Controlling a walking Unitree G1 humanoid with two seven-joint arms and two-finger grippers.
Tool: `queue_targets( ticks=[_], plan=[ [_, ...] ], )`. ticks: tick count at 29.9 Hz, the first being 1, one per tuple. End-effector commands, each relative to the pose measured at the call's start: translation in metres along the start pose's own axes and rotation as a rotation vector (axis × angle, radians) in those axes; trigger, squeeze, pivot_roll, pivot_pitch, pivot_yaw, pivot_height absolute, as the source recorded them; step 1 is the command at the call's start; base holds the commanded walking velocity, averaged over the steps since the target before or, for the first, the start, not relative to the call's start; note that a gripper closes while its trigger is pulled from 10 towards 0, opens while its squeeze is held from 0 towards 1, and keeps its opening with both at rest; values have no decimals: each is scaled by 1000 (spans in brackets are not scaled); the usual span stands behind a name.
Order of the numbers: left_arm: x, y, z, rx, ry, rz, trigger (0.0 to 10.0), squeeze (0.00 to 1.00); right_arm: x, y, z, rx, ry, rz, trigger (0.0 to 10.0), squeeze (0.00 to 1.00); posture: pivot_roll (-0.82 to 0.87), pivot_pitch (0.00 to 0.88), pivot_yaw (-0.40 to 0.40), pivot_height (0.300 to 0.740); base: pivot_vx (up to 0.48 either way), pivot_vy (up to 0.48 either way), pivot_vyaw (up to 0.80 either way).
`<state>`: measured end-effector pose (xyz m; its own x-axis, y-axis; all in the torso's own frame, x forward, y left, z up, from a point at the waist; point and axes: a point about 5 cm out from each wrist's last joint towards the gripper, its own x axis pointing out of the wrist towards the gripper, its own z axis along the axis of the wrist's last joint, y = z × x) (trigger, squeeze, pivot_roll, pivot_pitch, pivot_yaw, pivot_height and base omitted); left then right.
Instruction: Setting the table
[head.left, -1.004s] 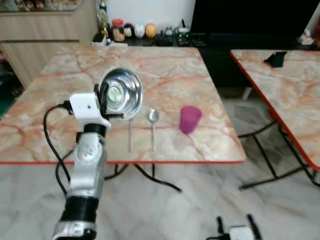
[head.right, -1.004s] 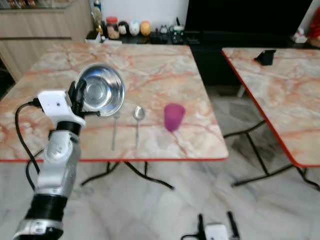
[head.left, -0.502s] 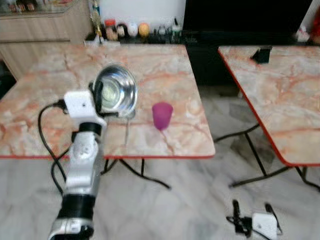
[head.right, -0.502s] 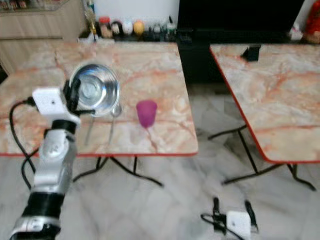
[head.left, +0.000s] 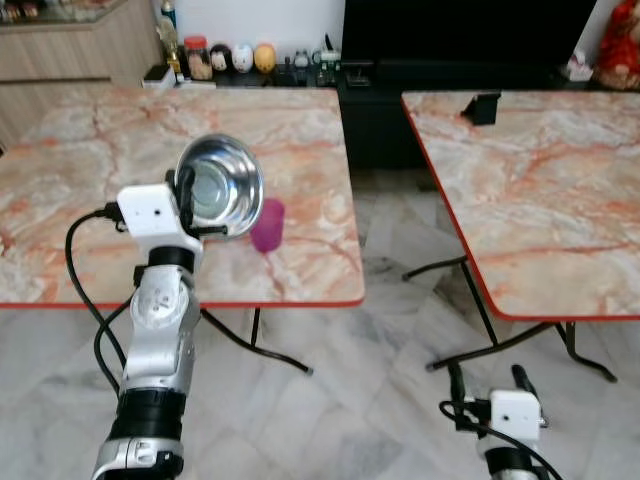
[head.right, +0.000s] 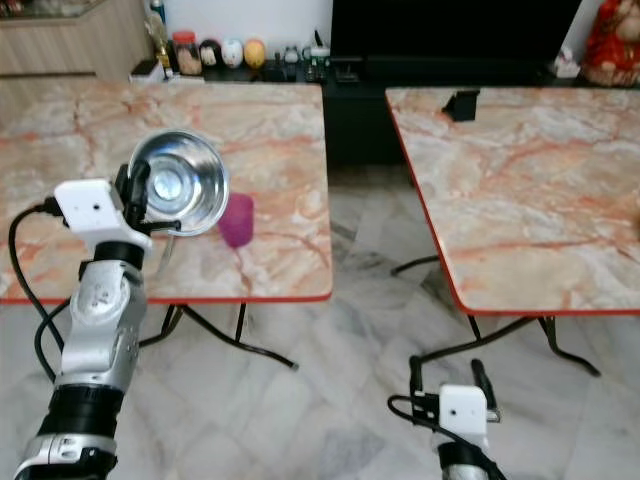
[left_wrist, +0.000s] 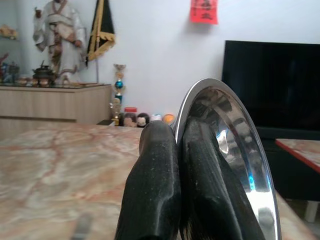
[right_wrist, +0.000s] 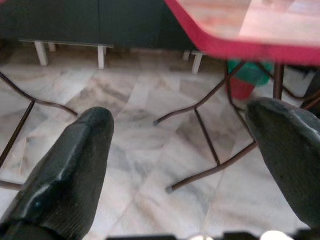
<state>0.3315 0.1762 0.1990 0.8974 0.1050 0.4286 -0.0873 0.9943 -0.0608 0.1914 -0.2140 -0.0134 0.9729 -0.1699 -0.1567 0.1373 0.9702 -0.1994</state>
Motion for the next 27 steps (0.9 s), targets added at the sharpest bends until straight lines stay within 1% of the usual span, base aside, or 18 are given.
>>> queue_targets(
  ticks=[1,4,5,8,9,10,11,12,13,16,18,20,21,25,27],
  plan=[
    [3,-1,6,-3,-23,-2,10000,0,-6,-3,-21,26,142,-26,10000,0,-33,0,-3,740,0,-289,0],
    [4,-1,7,-3,-27,2,10000,0,-14,-5,-39,66,260,-49,10000,0,-34,0,-2,740,0,-289,0],
    [5,0,7,-1,-29,4,10000,0,-17,-6,-47,67,318,-47,10000,0,-36,0,0,740,0,-289,0],
    [6,1,8,0,-32,8,10000,0,-20,-6,-56,78,398,-35,10000,0,-36,0,2,740,0,-287,0],
    [6,1,8,0,-32,8,10000,0,-20,-6,-56,78,398,-35,10000,0,-36,0,2,740,0,-289,0],
    [7,2,9,2,-37,13,10000,0,-22,-6,-63,86,463,-31,10000,0,-37,0,3,740,0,-285,0],
    [8,2,11,1,-43,17,10000,0,-23,-6,-66,88,502,-31,10000,0,-35,0,2,740,0,-285,0],
    [8,2,11,1,-43,17,10000,0,-23,-6,-66,88,502,-31,10000,0,-35,0,2,740,0,-285,0],
    [9,2,13,-2,-52,21,10000,0,-24,-5,-70,106,536,-30,10000,0,-30,0,1,740,0,-285,0],
    [12,1,19,-7,-80,25,10000,0,-30,-3,-78,97,617,1,10000,0,-30,0,1,740,0,-285,0],
    [15,0,27,-17,-114,30,10000,0,-34,-1,-82,91,656,19,10000,0,-20,0,-5,740,0,-281,0],
    [19,-2,40,-39,-161,25,10000,0,-37,2,-84,94,677,36,10000,0,-16,0,-6,740,0,-281,0],
    [20,-4,42,-40,-165,18,10000,0,-36,3,-83,99,676,41,10000,0,-16,0,-6,740,0,-281,0],
    [21,-9,45,-51,-168,-7,10000,0,-36,7,-83,106,677,49,10000,0,-20,0,-3,740,0,-281,0],
    [20,-12,40,-56,-149,-15,10000,0,-38,9,-85,113,692,48,10000,0,-20,0,-3,740,0,-281,0]
  ],
)
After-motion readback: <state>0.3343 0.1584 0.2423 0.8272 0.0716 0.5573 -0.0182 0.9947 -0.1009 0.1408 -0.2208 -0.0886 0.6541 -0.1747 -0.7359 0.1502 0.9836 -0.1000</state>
